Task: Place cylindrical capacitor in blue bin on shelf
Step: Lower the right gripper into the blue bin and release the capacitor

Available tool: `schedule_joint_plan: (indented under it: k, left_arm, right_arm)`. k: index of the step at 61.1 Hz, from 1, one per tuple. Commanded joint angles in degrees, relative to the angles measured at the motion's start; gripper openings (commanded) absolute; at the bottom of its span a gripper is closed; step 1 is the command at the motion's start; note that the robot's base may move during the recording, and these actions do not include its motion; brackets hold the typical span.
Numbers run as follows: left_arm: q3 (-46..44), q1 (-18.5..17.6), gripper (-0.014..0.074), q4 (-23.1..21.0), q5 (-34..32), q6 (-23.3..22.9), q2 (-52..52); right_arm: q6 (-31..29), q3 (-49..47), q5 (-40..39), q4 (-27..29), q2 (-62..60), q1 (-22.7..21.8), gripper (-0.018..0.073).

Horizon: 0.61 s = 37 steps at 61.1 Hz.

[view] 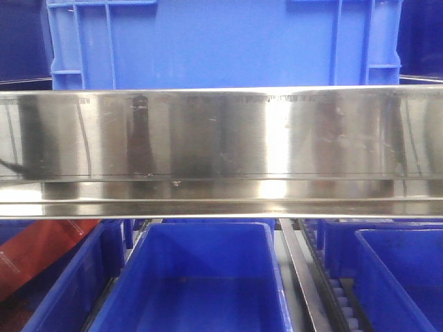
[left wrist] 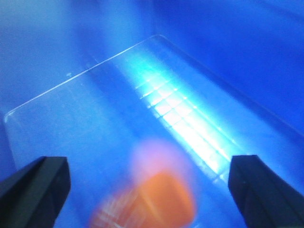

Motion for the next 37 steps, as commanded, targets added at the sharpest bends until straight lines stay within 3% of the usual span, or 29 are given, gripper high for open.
schedule_joint_plan:
  k: [1, 8, 26, 37]
  left_arm:
    - [-1.1, -0.2, 0.0521, -0.2, 0.7, 0.1, -1.1]
    - [-2.2, -0.2, 0.0414, -0.2, 2.8, 0.1, -2.8]
    - [-1.3, 1.7, 0.0041, -0.4, 10.6, -0.2, -14.7]
    - [7.7, 5.1, -0.0032, -0.9, 9.5, -2.2, -25.8]
  right_arm:
    - [0.0, 0.1, -1.6, 0.0, -0.1, 0.1, -0.0057]
    - [0.0, 0.1, -1.6, 0.0, -0.1, 0.1, -0.0057]
    - [0.0, 0.1, -1.6, 0.0, -0.1, 0.1, -0.0057]
    - [0.0, 0.1, -1.2, 0.0, -0.1, 0.1, -0.0057]
